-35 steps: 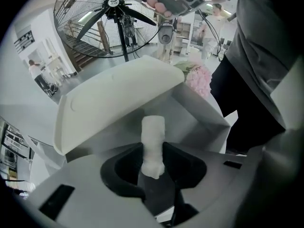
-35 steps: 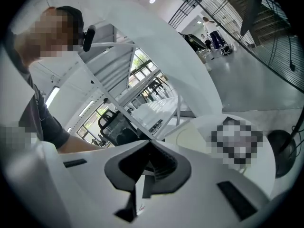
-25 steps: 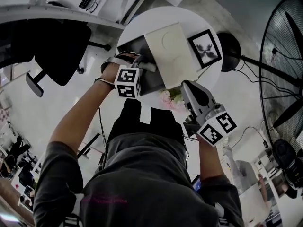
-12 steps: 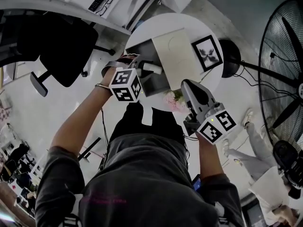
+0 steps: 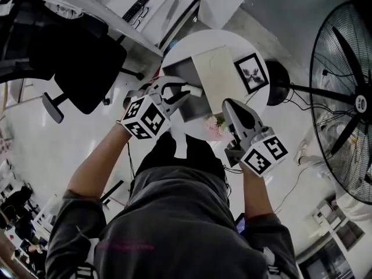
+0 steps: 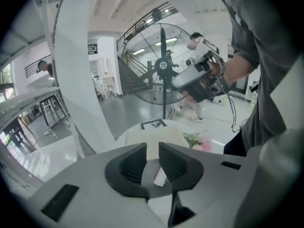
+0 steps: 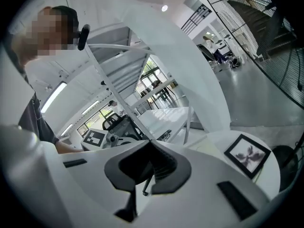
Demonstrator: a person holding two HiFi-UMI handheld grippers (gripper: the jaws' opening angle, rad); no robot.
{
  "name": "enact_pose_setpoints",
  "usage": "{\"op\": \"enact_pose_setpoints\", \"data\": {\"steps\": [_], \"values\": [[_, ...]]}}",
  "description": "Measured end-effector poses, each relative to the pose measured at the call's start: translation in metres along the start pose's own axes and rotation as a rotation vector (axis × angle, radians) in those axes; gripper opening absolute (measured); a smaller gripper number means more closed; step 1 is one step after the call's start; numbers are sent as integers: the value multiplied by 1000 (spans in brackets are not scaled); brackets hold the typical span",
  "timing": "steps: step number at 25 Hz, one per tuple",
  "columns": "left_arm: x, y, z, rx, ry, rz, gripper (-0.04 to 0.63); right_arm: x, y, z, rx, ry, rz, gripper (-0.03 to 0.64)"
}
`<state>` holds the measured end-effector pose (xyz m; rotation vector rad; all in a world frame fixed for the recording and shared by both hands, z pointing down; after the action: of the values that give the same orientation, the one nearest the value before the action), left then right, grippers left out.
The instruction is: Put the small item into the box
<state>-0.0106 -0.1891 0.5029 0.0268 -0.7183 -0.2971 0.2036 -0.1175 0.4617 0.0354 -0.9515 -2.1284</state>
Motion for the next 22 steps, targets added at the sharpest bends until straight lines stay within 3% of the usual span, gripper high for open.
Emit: {"op": "enact_pose_setpoints", "data": {"steps": [12,22], "values": [[-95,-11,-31,-166,239,-131,41,-1,-53,-13,-78,56,4,21],[-160,-4,-23,-301,336,-190,23,-5,-99,-16,-137,96,1,21]]}}
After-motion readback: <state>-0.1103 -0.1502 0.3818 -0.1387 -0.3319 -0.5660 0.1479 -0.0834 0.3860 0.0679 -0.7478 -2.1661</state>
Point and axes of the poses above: the fingertips, and each gripper's own axes: x forward along the fingers, y to its right, z out of its underside, the point moved 9 cm from there along -x, backward along the fingers, and after that the axes turned 6 degrees about -z, right-handed, at the moved point
